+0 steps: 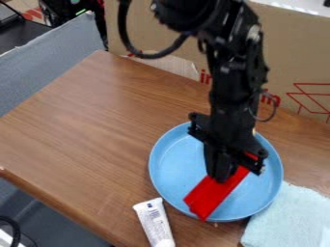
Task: Put the red object on the blue plate
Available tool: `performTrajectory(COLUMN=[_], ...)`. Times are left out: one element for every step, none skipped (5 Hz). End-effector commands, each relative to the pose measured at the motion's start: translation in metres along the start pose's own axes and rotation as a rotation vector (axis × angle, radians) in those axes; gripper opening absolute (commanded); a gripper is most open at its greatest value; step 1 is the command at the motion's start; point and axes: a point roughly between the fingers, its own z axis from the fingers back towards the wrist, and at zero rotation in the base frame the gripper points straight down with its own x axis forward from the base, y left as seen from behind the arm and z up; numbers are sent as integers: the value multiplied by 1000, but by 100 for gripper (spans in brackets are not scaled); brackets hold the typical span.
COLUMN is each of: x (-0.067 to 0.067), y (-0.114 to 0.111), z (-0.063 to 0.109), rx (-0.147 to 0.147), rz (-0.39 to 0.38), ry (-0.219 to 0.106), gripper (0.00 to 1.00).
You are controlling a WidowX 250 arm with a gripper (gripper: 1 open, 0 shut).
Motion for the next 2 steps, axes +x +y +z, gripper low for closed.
performTrajectory(x=[15, 15], y=[3, 1], z=[35, 58], rx=[14, 40], rz=[-1, -4], ry=[-84, -114], gripper=[0, 0])
